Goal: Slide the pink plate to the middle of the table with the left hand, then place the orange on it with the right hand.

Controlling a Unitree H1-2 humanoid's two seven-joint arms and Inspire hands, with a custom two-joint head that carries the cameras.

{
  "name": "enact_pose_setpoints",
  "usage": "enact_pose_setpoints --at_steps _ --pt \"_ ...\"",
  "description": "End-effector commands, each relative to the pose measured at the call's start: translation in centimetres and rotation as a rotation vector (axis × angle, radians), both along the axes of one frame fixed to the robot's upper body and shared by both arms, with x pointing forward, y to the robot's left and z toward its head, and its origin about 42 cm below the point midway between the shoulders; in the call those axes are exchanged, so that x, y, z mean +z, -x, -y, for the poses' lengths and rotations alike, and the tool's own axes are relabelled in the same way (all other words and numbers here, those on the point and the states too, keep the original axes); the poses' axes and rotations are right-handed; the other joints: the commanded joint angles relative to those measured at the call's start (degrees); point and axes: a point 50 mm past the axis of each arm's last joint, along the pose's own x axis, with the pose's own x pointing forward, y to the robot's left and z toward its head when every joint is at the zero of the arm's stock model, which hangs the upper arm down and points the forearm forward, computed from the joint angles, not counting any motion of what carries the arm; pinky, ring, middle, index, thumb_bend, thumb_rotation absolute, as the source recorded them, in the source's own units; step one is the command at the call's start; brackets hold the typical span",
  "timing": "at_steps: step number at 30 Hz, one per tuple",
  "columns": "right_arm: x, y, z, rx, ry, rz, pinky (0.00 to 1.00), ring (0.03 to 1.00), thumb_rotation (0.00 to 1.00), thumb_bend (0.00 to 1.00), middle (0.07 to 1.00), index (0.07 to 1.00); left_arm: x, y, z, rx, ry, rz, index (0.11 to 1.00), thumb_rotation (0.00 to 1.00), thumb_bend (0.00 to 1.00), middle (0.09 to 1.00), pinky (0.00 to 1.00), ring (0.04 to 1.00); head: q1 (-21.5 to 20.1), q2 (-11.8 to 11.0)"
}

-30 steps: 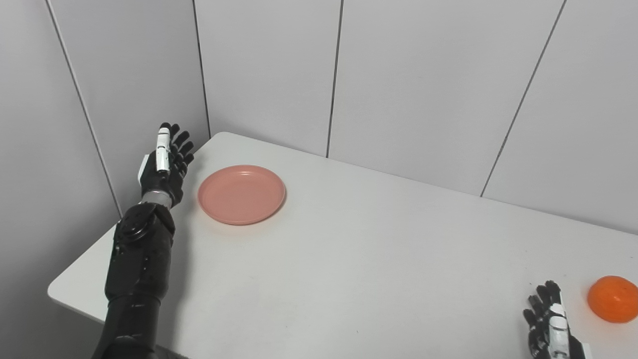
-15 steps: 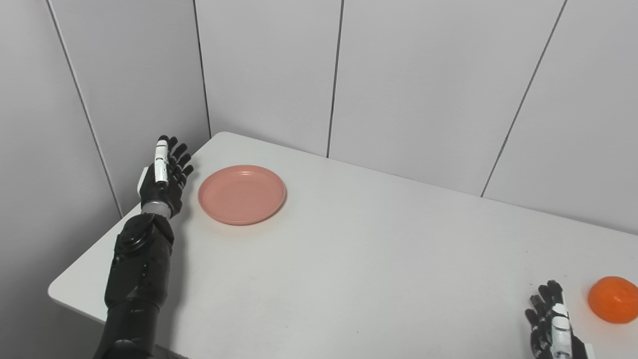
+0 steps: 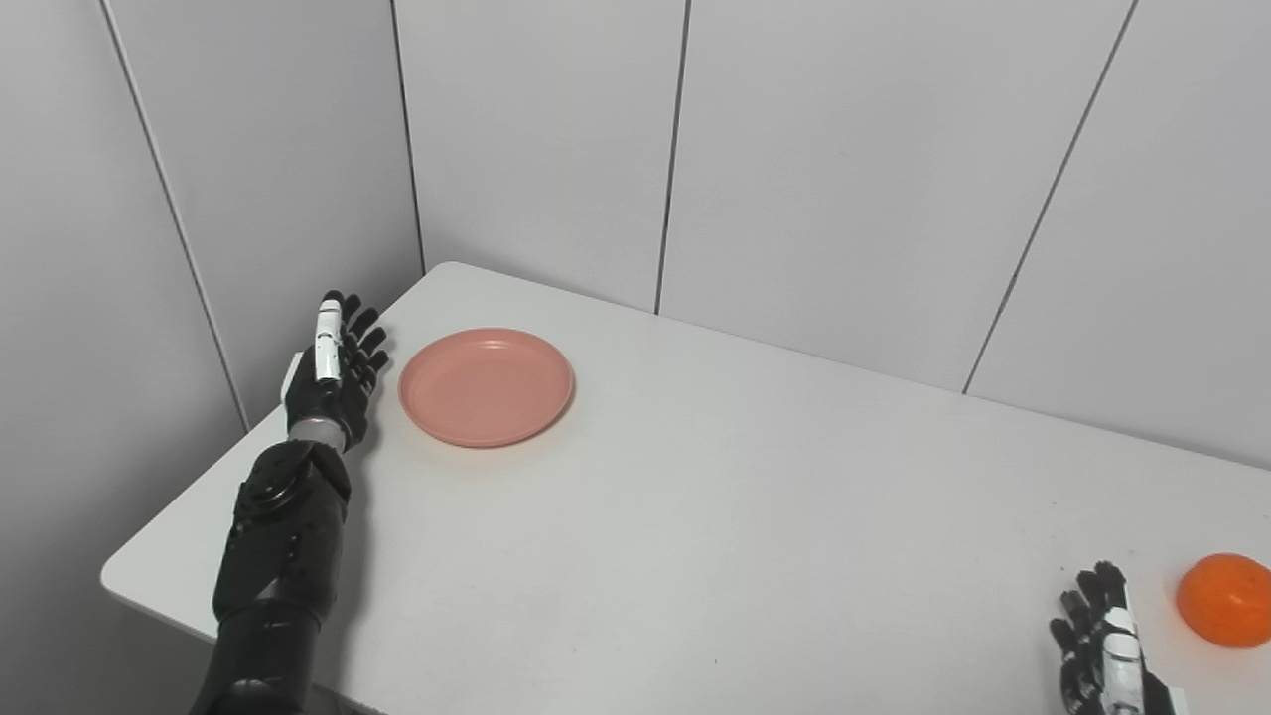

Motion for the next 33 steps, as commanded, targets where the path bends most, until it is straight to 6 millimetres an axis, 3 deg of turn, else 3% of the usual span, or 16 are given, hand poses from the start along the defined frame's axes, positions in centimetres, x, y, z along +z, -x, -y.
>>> enact_pose_setpoints --at_steps 1,23,33 --pt "1.7 -0.6 -0.2 0.007 -0.001 0.057 1.0 0.995 1.0 0.21 0.992 0.992 2.9 -1.7 -0.4 -0.012 -0.041 0.096 0.917 1.0 0.35 0.933 0.97 0.945 -0.1 0.12" --pt "1.5 -0.6 -0.1 0.013 -0.001 0.053 1.0 0.998 1.0 0.22 0.995 0.996 0.6 -3.3 2.2 -0.092 -0.026 0.063 0.914 1.0 0.31 0.914 0.93 0.917 -0.43 -0.3" --pt "1.5 -0.5 -0.4 0.006 -0.009 0.058 1.0 0.989 1.0 0.19 0.984 0.984 -0.3 -4.6 4.2 -0.138 -0.02 0.028 0.895 1.0 0.36 0.912 0.94 0.914 -1.13 -0.16"
